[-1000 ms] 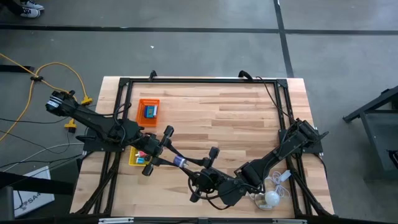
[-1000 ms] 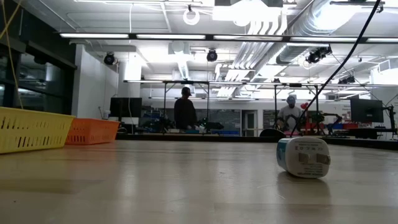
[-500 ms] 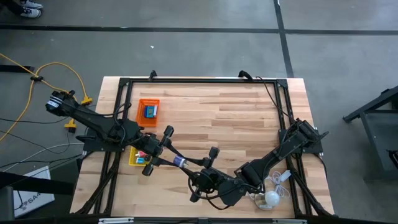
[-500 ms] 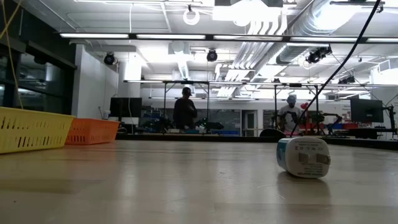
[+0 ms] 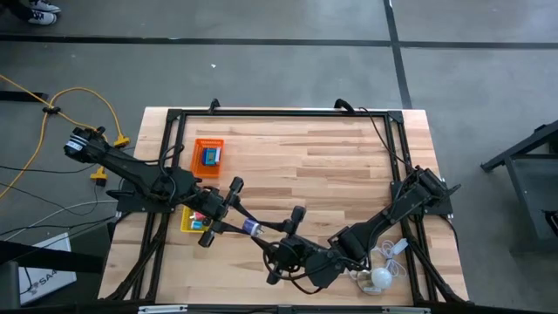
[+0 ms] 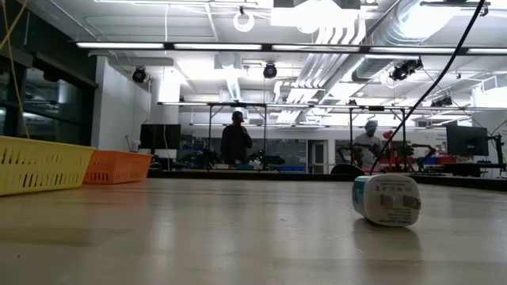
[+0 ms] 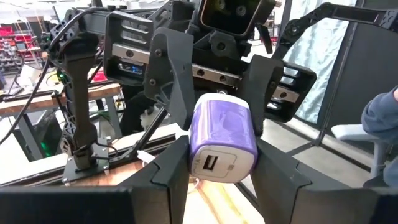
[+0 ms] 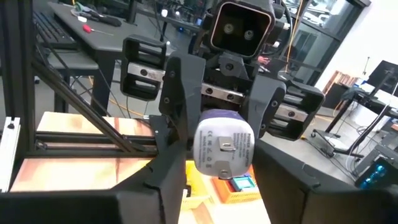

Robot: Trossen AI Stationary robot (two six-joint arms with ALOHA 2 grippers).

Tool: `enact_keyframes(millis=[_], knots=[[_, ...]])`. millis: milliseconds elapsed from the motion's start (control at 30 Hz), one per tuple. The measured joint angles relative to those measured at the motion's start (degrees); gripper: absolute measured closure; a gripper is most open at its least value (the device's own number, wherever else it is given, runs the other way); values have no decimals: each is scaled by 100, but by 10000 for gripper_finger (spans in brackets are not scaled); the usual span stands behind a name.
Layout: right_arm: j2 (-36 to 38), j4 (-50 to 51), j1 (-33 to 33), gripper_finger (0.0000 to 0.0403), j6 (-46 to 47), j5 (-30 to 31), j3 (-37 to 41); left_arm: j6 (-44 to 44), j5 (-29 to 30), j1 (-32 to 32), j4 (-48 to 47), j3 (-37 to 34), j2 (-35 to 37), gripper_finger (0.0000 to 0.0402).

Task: Pick & Place Office items
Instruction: Put the purple charger adapter into the yellow basket

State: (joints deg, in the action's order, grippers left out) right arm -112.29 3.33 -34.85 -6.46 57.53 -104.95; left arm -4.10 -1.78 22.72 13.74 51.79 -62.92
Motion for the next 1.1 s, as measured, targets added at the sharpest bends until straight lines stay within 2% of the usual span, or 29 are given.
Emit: enact_keyframes(millis=[400, 700, 867, 1000, 1100], knots=[[0, -12, -2, 193, -1, -4, 0, 2, 35, -4, -37, 0, 0, 266], [0, -18, -214, 196, -436, 856, 0, 111, 48, -4, -282, 0, 1, 266], [0, 89, -422, 196, -404, 1244, 0, 221, 500, -4, -616, 0, 193, 266], [0, 541, -581, 196, 13, 1651, 0, 581, 717, -7, -1263, 0, 498, 266], [0, 1256, -657, 196, 755, 1727, 0, 897, 853, -4, -1789, 0, 723, 266]])
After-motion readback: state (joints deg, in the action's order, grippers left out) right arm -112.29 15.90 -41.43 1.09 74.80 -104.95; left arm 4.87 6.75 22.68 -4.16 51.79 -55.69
